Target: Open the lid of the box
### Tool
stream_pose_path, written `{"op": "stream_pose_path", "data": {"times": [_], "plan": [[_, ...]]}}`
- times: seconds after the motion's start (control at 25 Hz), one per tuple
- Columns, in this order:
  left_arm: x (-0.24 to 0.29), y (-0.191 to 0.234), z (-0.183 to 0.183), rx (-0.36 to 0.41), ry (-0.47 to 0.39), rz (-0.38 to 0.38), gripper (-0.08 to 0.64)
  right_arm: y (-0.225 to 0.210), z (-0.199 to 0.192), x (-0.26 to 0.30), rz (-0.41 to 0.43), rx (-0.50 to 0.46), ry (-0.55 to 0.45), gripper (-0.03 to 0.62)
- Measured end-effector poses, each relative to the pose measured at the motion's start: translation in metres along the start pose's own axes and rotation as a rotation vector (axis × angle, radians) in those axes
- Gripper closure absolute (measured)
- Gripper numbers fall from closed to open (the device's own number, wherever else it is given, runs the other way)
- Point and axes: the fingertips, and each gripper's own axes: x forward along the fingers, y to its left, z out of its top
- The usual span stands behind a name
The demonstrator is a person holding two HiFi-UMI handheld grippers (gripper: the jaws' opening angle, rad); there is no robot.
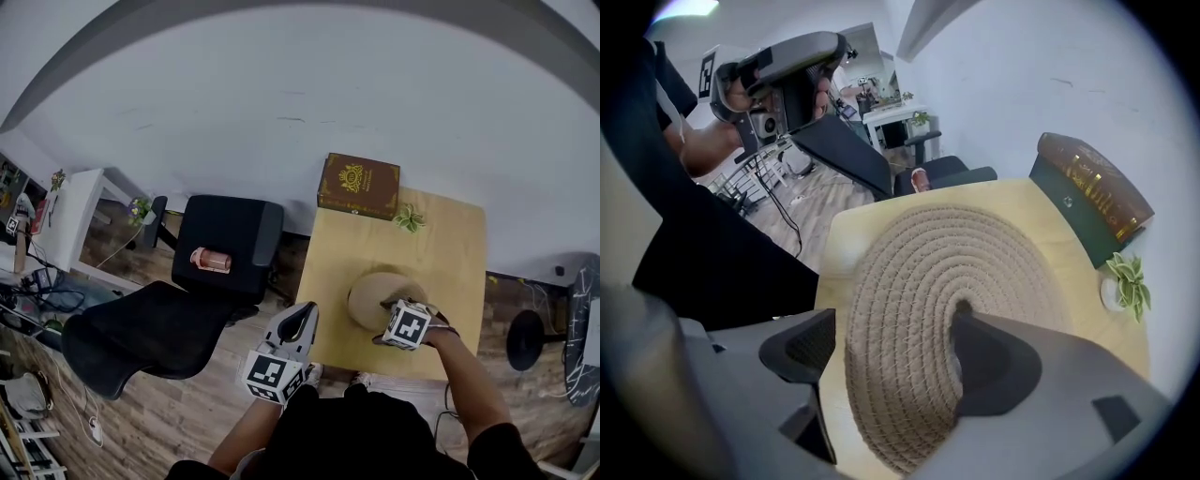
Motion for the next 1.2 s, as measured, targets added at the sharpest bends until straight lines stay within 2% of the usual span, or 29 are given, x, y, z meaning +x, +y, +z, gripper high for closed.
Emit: {"op": "stream_pose_path", "data": {"times": [0.2,0.36,0.52,0.72,1.2], "plan": [[-0.005,0.000,-0.001,-0.005,-0.001,0.001,0.540,-0.009,-0.005,0.004,-0.033,0.031,0.020,0.242],[-0.006,-0.001,0.004,-0.004,-0.005,-0.002,0.540,-0.011,-0.003,0.003,-0.038,0.024,0.021,0.247],[-0.006,-0.005,0.003,0.001,-0.006,-0.014,0.540,-0.001,0.006,-0.001,-0.027,0.020,-0.020,0.253],[-0.005,-0.008,0.001,-0.006,0.000,-0.026,0.540,-0.004,0.008,-0.013,-0.093,0.002,-0.033,0.268],[0.006,-0.026,0.001,-0.004,0.005,-0.077,0.540,-0.010,0.000,-0.052,-0.264,0.108,-0.208,0.282]]}}
